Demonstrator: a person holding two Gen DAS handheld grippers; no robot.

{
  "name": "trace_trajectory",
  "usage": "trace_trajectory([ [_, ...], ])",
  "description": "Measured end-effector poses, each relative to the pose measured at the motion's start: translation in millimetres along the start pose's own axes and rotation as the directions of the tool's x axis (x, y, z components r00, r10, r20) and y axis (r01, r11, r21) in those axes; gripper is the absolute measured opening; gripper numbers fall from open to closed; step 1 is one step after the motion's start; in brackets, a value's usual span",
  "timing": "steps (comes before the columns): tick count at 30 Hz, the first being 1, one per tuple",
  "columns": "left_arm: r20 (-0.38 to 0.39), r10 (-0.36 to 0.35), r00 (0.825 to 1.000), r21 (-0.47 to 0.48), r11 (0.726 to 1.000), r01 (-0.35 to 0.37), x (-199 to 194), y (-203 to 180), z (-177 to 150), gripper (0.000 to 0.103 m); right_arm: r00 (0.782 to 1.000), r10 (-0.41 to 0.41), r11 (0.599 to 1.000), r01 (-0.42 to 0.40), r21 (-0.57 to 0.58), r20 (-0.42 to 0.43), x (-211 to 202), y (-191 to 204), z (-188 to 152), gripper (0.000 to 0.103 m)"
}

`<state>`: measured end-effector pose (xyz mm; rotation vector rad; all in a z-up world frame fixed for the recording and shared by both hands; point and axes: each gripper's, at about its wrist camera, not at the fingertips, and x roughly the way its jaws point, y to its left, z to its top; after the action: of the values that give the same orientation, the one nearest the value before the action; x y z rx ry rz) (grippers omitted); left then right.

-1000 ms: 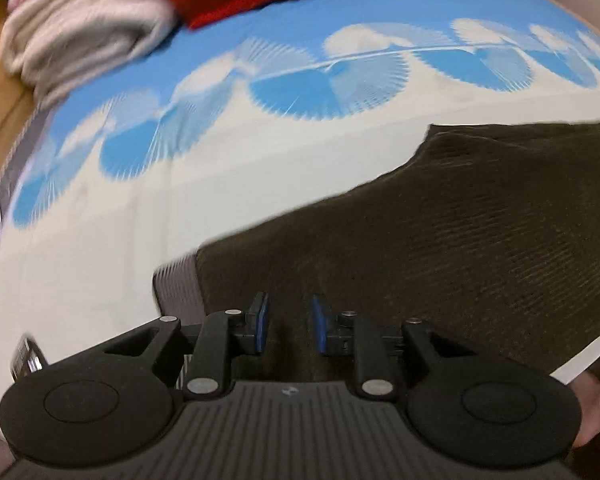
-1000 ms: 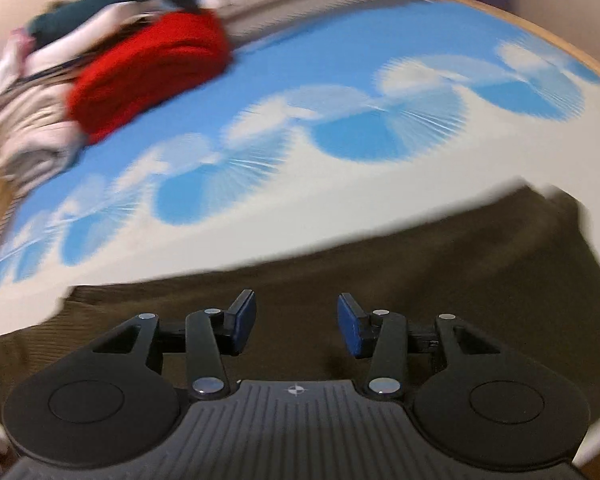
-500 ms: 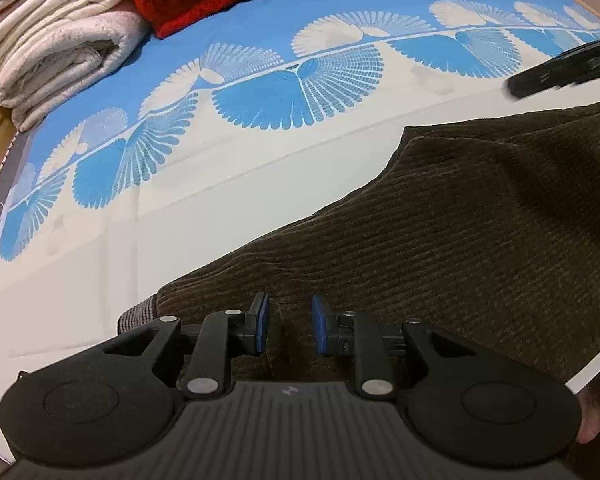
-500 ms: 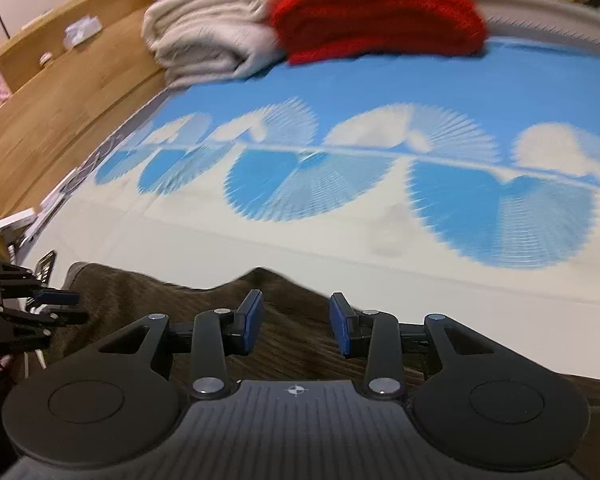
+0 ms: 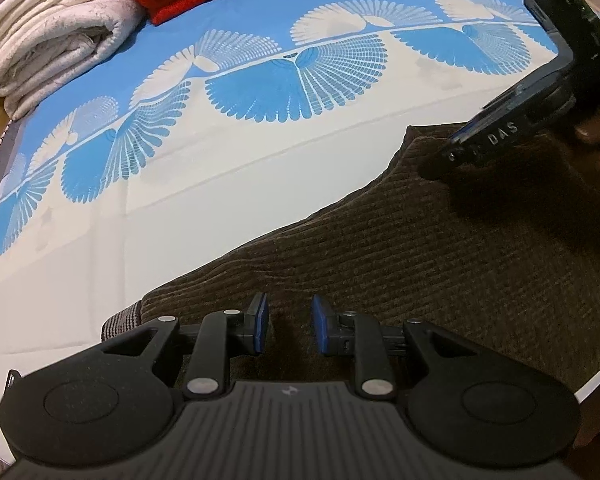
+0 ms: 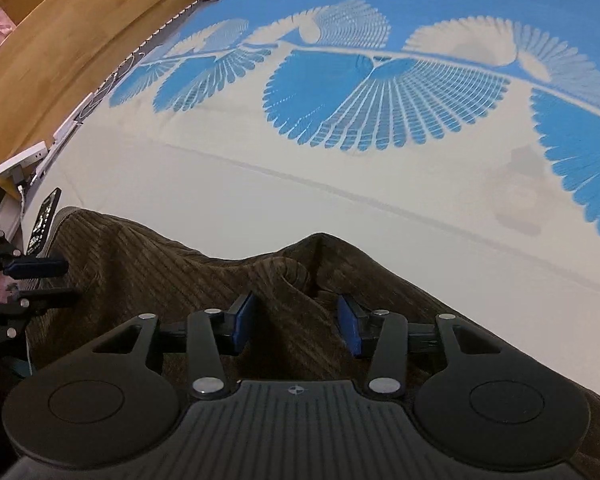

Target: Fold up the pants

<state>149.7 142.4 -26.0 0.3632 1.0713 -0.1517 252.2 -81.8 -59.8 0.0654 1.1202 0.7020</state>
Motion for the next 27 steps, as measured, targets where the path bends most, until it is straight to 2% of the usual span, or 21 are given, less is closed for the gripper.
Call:
trace_trajectory([
  [1,-0.002,0.000,1.000,0.000,1.000,0.000,0.9,0.0,0.9,0.027,0.999,0.043,0.999,-0.044,0.010,0.013,0.2,-1.3,3.1,0.009],
  [2,-0.001,0.000,1.000,0.000,1.000,0.000,1.7,0.2,2.2,0.027,0.997,0.067,0.998,-0.067,0.019,0.037,-2.8,-2.9,7.0,0.005],
  [6,0.010,-0.001,1.000,-0.016,1.000,0.002,2.6,3.7,7.0,0.028,0.984,0.087,0.995,-0.093,0.031,0.157,-20.6,-2.5,30.3,0.004],
  [9,-0.003,0.008,1.000,-0.033,0.999,-0.008,6.7,9.6,9.9,0.033,0.987,0.012,1.000,-0.008,-0.023,0.163,-19.2,7.2,37.7,0.007],
  [10,-0.010,0.016,1.000,-0.038,0.999,-0.016,8.2,12.0,10.6,0.034,0.984,-0.049,0.998,0.054,-0.021,0.173,-20.3,6.6,40.0,0.015],
  [12,-0.017,0.033,0.999,-0.062,0.998,-0.034,10.4,19.6,11.3,0.034,0.949,-0.189,0.982,0.188,0.026,0.251,-32.7,-2.9,44.0,0.021],
  [13,-0.017,0.036,0.999,-0.079,0.996,-0.037,10.9,24.8,11.3,0.034,0.927,-0.264,0.964,0.249,0.090,0.268,-43.9,-15.6,46.6,0.021],
  [14,-0.017,0.037,0.999,-0.100,0.994,-0.039,11.8,31.4,11.2,0.034,0.910,-0.306,0.951,0.276,0.141,0.280,-55.3,-27.5,46.3,0.021],
  [16,-0.019,0.041,0.999,-0.141,0.989,-0.043,13.1,43.8,8.8,0.034,0.894,-0.334,0.933,0.270,0.237,0.299,-83.7,-56.2,40.0,0.021],
  [18,-0.049,0.037,0.998,-0.172,0.984,-0.045,19.8,55.9,3.8,0.037,0.886,-0.352,0.916,0.259,0.306,0.303,-118.4,-85.2,24.8,0.021],
  [19,-0.115,0.043,0.992,-0.196,0.978,-0.065,30.6,63.2,-1.6,0.040,0.877,-0.367,0.908,0.266,0.324,0.309,-133.1,-95.2,16.6,0.022],
  [20,-0.202,0.050,0.978,-0.214,0.972,-0.094,44.5,70.9,-9.3,0.038,0.862,-0.397,0.894,0.285,0.347,0.314,-154.5,-108.7,3.3,0.024],
  [21,-0.254,0.049,0.966,-0.213,0.971,-0.105,53.8,75.1,-15.4,0.038,0.850,-0.420,0.881,0.299,0.365,0.317,-169.7,-118.2,-9.9,0.029],
  [22,-0.250,0.048,0.967,-0.205,0.974,-0.101,54.1,75.6,-17.1,0.038,0.833,-0.452,0.861,0.314,0.400,0.319,-192.3,-133.1,-27.8,0.036],
  [24,-0.239,0.078,0.968,-0.186,0.975,-0.125,47.9,69.5,-13.1,0.038,0.801,-0.510,0.817,0.336,0.469,0.313,-229.3,-160.1,-66.0,0.043],
  [27,-0.168,0.128,0.977,-0.100,0.984,-0.146,32.4,44.4,-4.3,0.041,0.750,-0.606,0.726,0.386,0.569,0.264,-281.2,-200.0,-133.9,0.046],
])
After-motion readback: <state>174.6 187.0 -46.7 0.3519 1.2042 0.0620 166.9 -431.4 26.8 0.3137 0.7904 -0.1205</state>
